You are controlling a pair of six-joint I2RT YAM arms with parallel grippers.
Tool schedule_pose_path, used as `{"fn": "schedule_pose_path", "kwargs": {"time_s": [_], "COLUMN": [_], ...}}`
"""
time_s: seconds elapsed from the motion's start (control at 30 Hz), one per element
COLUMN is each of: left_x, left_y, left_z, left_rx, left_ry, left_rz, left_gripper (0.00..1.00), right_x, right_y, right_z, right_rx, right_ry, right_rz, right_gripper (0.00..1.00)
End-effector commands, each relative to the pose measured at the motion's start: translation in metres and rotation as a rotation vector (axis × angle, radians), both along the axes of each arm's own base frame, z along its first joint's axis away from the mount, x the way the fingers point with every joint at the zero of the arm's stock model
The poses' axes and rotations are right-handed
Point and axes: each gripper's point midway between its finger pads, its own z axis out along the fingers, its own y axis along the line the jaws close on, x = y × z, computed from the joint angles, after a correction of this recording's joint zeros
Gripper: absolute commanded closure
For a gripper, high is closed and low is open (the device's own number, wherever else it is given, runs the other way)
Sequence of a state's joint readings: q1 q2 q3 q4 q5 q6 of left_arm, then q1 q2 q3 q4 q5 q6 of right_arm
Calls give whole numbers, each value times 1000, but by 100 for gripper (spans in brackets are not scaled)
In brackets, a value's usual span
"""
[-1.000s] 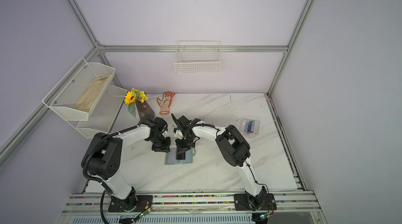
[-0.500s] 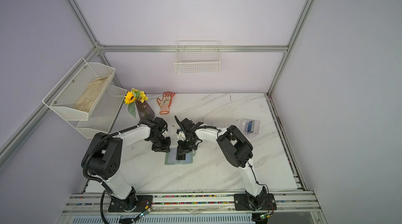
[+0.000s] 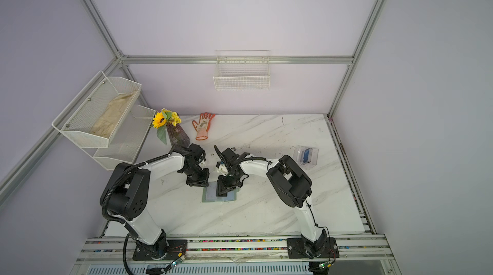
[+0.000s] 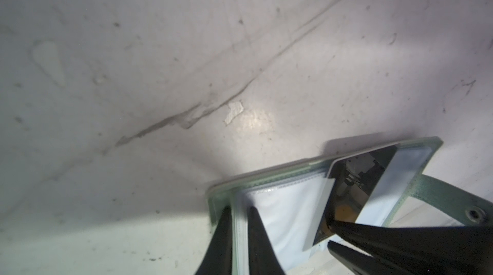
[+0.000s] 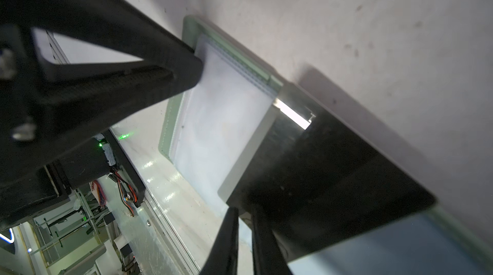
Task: Insert credit cards into a card holder
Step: Insert the credit card into the card holder.
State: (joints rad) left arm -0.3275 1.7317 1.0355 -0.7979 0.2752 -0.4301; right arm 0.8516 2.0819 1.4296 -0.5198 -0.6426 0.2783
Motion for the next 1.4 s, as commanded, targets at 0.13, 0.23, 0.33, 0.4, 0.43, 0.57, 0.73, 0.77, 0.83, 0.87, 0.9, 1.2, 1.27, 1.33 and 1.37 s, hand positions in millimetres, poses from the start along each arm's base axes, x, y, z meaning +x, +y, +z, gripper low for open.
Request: {"fn": "schedule_pose_path", "kwargs": {"time_s": [0.13,0.23,0.33,0.4,0.43,0.57,0.73,0.77,0.83,0.87,0.9,1.2,1.27,1.33,1.37], "left_x": [-10,-11,-10,-10,-10,-10,-10,-10,-10,-10,-10,-10,-10,-10,-10], "left_y": [1,0,0,0,0,0,0,0,0,0,0,0,-1,-1,-1], "left_z": [-17,-17,-16,-17,-17,-18,-19,-19,-19,-20,-20,-22,-22,-22,-22], "left_rx": [8,6,6,6,5,7,6,7,8,7,7,4,4,4,4], "left_ry": [52,52,47,51,51,52,55,54,56,55,56,62,61,61,60], "left_rz": [-12,-11,-11,-11,-11,-12,-12,-12,-12,-12,-12,-12,-12,-12,-11], "left_gripper": [87,87,87,87,87,87,87,87,87,87,87,87,87,87,87], "right_x": [37,55,72,84,87,93,93,92,92,91,90,84,82,79,77], "right_y": [4,-4,-17,-25,-24,-15,-5,-4,-3,-3,-3,0,3,4,5], "right_z": [43,45,37,29,25,21,13,12,10,11,10,4,3,0,-2], "right_rx": [-35,-43,-66,-84,-80,-44,-12,-9,-2,1,3,18,23,19,18], "right_ry": [-209,-236,-249,-250,-241,-231,-196,-191,-185,-185,-180,-152,-145,-139,-136], "right_rz": [-33,-75,-121,-151,-154,-149,-138,-139,-141,-141,-139,-138,-133,-129,-125], "right_gripper": [71,70,70,70,70,70,78,80,81,81,81,83,83,83,83]}}
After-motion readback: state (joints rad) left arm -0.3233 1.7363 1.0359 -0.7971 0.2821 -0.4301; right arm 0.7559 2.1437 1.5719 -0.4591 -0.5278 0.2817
